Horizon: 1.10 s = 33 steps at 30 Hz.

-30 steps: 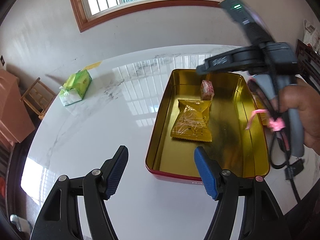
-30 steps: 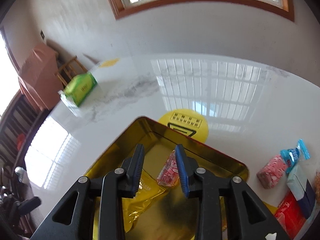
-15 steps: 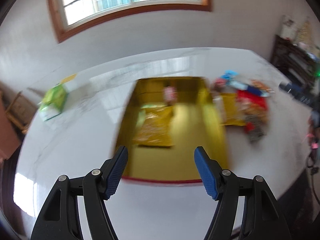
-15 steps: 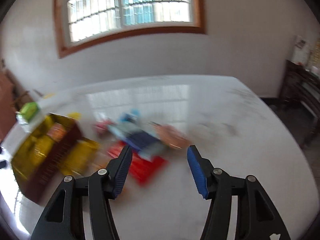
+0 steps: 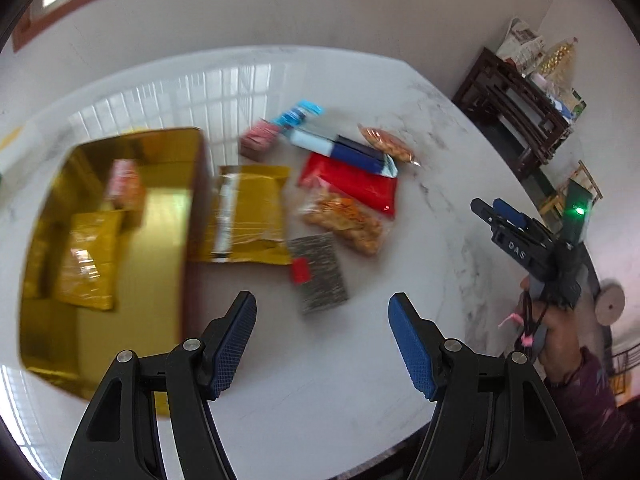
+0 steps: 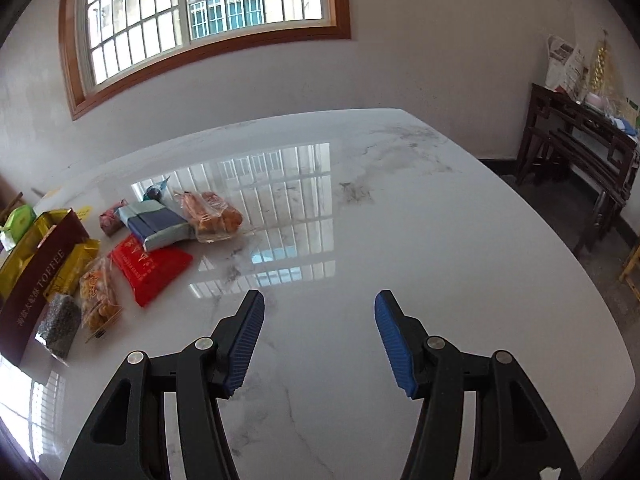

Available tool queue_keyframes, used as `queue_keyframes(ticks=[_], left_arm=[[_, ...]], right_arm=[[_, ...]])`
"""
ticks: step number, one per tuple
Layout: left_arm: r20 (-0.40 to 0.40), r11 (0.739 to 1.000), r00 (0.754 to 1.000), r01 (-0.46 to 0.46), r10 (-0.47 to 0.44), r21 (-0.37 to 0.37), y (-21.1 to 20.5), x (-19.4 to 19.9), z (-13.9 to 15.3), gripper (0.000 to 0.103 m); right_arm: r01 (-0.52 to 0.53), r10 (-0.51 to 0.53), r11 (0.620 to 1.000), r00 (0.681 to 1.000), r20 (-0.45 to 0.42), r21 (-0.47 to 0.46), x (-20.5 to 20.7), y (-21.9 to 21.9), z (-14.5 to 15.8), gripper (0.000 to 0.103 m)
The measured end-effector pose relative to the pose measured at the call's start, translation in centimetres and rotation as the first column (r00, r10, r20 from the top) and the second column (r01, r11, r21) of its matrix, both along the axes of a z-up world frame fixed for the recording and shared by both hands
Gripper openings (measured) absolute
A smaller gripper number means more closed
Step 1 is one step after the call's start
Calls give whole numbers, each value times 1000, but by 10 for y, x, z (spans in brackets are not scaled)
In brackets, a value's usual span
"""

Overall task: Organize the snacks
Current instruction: 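Grasp the dark speckled bar with the left gripper, then carry the speckled bar to the tray while the right grasps the twisted-dough bag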

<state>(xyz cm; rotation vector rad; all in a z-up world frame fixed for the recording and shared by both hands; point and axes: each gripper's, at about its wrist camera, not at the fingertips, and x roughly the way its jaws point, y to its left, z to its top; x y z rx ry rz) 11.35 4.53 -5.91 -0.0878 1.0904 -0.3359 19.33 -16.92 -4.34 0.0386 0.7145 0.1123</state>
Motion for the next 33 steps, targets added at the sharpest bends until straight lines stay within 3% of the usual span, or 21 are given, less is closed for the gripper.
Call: queue_keyframes(ticks=[5,9,12,15,16,26,33], left_arm=[[-38,996,999,-15,18,83,-24,23,-21,69],[-78,994,996,-34,42,104,-31,36,-37,69],[-81,997,995,-49,54,62,-30,39,-44,66],[-122,997,990,-63,69,48,-28,42,-53,54],[-129,996,989,-67,74,52,-27,42,-56,39],[-88,992,988,-127,126,-11,-12,7,-44,37],[-39,988,989,-143,141,-53,4,-22,-21,37]], right_arm=[[-14,13,998,1000,13,65,-2,-11,0,57],[-13,12,994,1000,11,109,0,-16,-1,58],[-22,20,993,1000,17,117,-1,-17,-1,60],[-28,25,991,999,22,129,-1,-17,0,63],[-26,24,990,999,22,136,-1,-18,-1,63],[-39,34,992,999,38,123,-2,-13,1,64],[-241,237,969,968,81,46,-18,36,6,64]])
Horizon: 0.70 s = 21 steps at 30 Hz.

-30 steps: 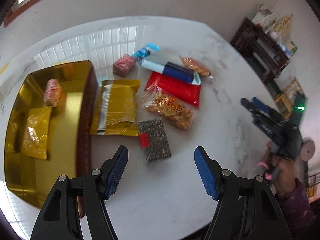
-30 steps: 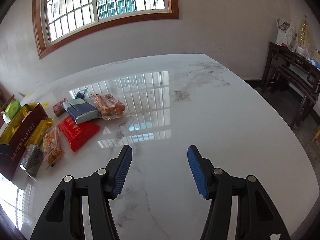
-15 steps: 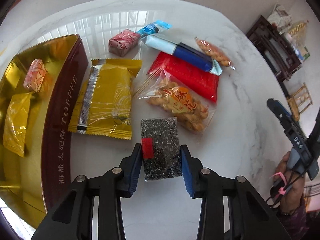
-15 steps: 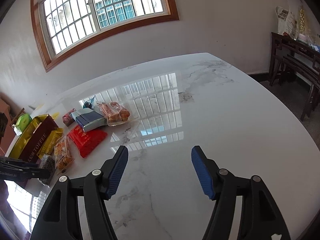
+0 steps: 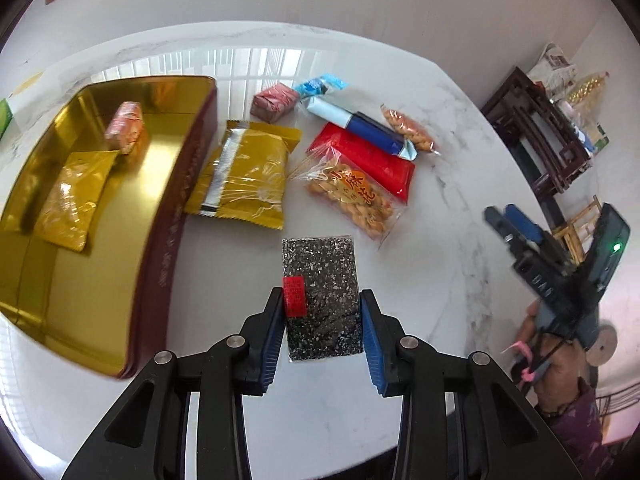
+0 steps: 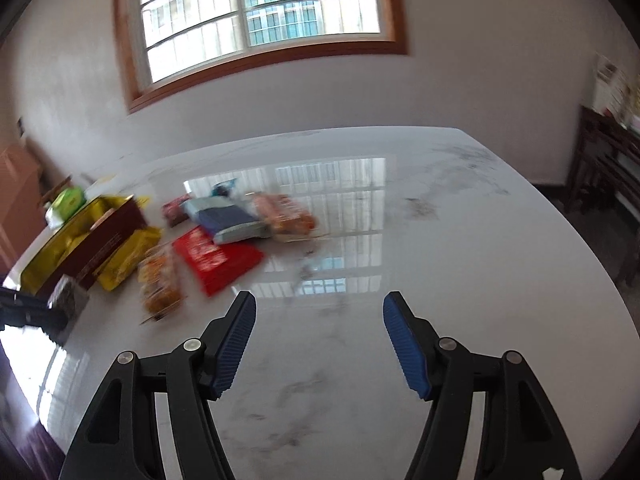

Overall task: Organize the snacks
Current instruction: 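Carry the speckled bar to the tray while the right grasps the twisted-dough bag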

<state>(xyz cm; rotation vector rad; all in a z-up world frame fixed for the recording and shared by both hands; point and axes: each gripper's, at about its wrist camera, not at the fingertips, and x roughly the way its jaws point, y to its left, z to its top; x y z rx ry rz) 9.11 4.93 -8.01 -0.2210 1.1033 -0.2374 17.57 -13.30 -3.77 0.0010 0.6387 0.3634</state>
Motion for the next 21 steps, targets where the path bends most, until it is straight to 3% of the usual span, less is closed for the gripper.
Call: queue_keyframes(ticks=[6,10,13,21], left_arm=[[13,999,1000,-25,26,-27,14,-13,12,37],[32,998,999,-42,43,-38,23,-21,23,37],[46,998,997,-55,57,-41,29,-26,29,37],[59,995,994,-87,89,-43,50,-36,39,37]], right_arm=[[-228,228,974,973,-27,1,-3,64,-1,62],[-344,343,939,932,-115,14,12,103,-4,49],[-366,363,927,931,-49,-86,9,124,5,49],[-383,362,911,921,-146,-156,38,146,-3,49]])
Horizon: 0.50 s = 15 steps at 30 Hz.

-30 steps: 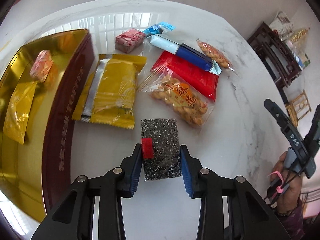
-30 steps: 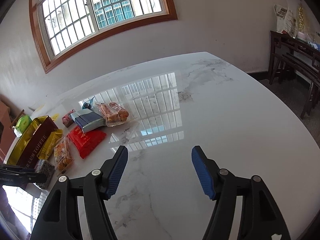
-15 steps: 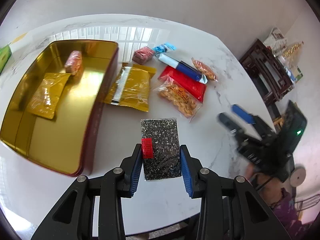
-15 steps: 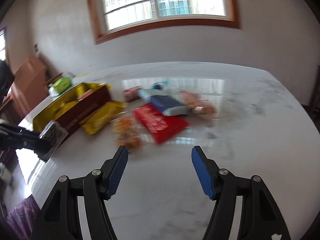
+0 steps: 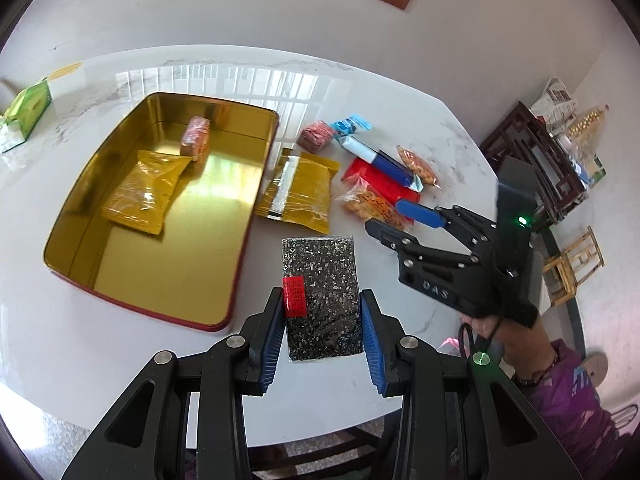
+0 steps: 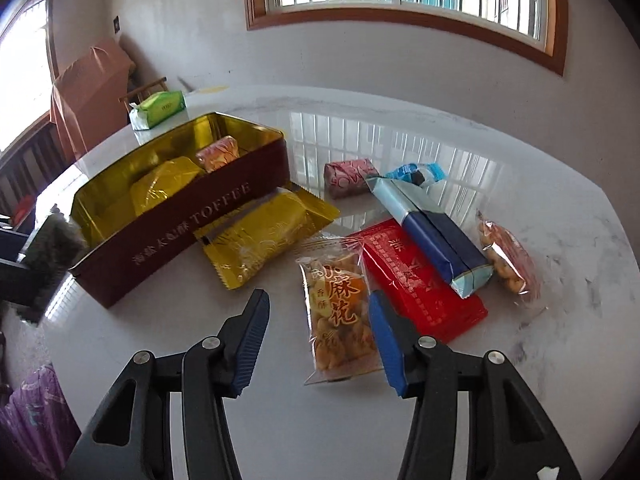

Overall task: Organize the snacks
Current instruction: 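Carry the speckled bar to the tray while the right grasps the twisted-dough bag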

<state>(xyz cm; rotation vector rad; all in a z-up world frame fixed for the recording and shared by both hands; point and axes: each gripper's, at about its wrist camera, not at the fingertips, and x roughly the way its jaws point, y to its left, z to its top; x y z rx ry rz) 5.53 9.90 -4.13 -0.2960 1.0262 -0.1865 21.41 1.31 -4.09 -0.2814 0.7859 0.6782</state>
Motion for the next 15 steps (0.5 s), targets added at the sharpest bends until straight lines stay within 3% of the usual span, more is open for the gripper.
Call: queue_keyframes(ticks=[5,9,15], left_arm=[[4,1000,1000,-17,17,2,11,-7,5,37],[13,999,999,-44,44,14,21,-14,10,37],[24,994,995,-101,100,35,44,-20,15,37]], right_arm=[[-12,11,1000,998,-69,-21,15,6,-13,50],[9,-11,1000,995,-96,-24,22,6,-15,37],[75,-74,997,996,-39,25,-5,-24,-11,34]])
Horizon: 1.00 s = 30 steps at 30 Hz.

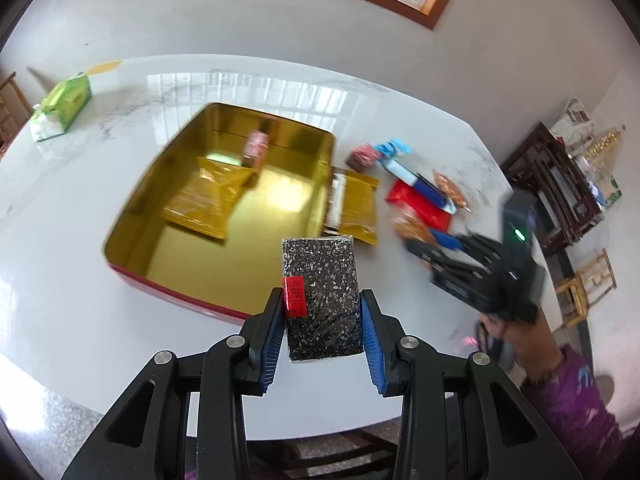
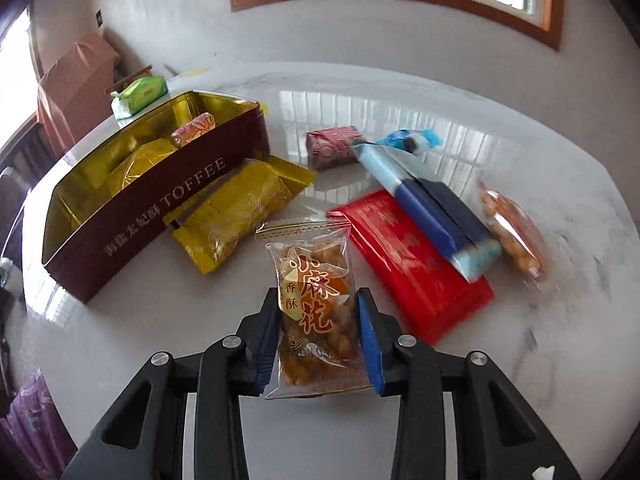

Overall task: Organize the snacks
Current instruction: 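Carry the speckled bar to the tray while the right grasps the twisted-dough bag, then lower the speckled bar into the tray and open the left gripper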

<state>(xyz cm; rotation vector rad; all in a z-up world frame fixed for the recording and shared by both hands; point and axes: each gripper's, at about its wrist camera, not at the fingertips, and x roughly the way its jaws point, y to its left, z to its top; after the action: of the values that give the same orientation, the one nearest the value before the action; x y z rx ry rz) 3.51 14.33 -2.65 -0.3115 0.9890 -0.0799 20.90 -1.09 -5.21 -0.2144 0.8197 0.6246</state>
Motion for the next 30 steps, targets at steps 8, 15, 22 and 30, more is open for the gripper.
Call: queue_keyframes(ticks=[8,15,22,30], left_arm=[[13,999,1000,-1,0,49,17,14,3,37],[26,996,999,21,-23,85,13,44,-1,37],[77,986,996,37,-50,165,6,72,6,37],[71,991,997,13,-23,135,19,79,3,37]], right_arm=[[389,-391,913,920,-12,121,-5,-152,11,34],[591,-590,803,807,-32,81,17,-229,-3,34],[645,-641,761,764,-72,69,23,-249,-8,34],[636,-634,770,771,-61,45,29,-236,-10,34]])
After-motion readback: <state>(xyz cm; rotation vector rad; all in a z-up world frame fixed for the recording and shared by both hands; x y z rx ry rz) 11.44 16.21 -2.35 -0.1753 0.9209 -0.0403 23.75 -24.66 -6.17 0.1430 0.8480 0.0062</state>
